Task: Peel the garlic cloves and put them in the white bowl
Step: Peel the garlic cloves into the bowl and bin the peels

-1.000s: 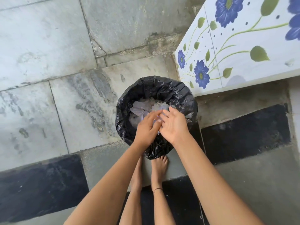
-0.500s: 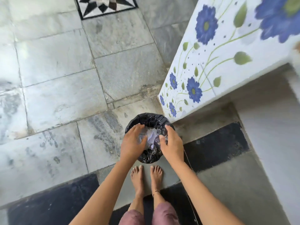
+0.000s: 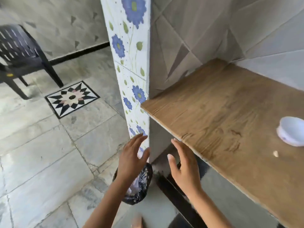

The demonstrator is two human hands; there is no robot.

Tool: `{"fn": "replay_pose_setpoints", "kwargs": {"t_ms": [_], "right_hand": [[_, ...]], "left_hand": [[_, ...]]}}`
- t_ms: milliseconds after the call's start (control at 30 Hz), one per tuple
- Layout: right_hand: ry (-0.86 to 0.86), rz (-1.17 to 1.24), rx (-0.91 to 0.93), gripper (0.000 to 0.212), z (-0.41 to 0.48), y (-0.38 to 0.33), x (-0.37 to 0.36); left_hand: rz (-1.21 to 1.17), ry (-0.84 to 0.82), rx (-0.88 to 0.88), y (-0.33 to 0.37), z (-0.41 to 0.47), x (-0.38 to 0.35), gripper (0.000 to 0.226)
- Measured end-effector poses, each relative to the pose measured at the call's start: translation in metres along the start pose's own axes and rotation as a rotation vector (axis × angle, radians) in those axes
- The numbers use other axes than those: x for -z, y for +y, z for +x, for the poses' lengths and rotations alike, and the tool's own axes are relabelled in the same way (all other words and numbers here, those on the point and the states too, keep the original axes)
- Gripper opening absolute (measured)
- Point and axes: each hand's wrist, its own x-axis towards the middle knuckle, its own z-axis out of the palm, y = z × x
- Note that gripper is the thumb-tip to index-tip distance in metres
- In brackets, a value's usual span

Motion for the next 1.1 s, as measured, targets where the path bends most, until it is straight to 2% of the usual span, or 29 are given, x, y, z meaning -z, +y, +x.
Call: {"fn": "replay_pose_setpoints", "kwargs": {"t_ms": [233, 367, 467, 533, 600, 667, 767, 833, 1000, 1033, 1100], "right_hand": [[0.286, -0.193, -0.160, 0.042, -0.061, 0.065, 0.158], [0.359, -0.346, -0.313, 0.042, -0.114, 0.116, 0.239], [0.326, -0.492, -0.418, 0.045, -0.141, 0.147, 0.279], [0.274, -0.581, -0.551, 0.051, -0.153, 0.162, 0.297], [0.127, -0.653, -0.704, 0.059, -0.163, 0.176, 0.306], [0.052, -0.691, -0.783, 0.062, -0.172, 0.186, 0.314], [0.046, -0.724, -0.797, 0.061, -0.177, 0.187, 0.317], [0.033, -0.743, -0.797, 0.061, -0.179, 0.190, 0.319], [0.029, -0.738, -0.803, 0.063, -0.178, 0.200, 0.314], [0.031, -0.736, -0.806, 0.063, -0.178, 0.202, 0.312], [0.036, -0.730, -0.808, 0.064, -0.178, 0.204, 0.310]], "left_hand": [[-0.062, -0.156, -0.292, 0.144, -0.011, -0.069, 0.034], [-0.012, -0.297, -0.433, 0.229, -0.028, -0.138, 0.033], [0.044, -0.387, -0.478, 0.279, -0.029, -0.184, 0.036], [0.102, -0.432, -0.472, 0.305, -0.026, -0.207, 0.039], [0.134, -0.452, -0.426, 0.320, -0.019, -0.223, 0.039], [0.167, -0.467, -0.393, 0.331, -0.016, -0.237, 0.034], [0.279, -0.481, -0.422, 0.336, -0.009, -0.246, 0.027], [0.267, -0.490, -0.398, 0.340, 0.000, -0.246, 0.026], [-0.050, -0.411, -0.473, 0.389, 0.048, -0.243, 0.021], [-0.029, -0.431, -0.508, 0.400, 0.059, -0.247, 0.022], [0.172, -0.539, -0.567, 0.417, 0.075, -0.261, 0.024]]}}
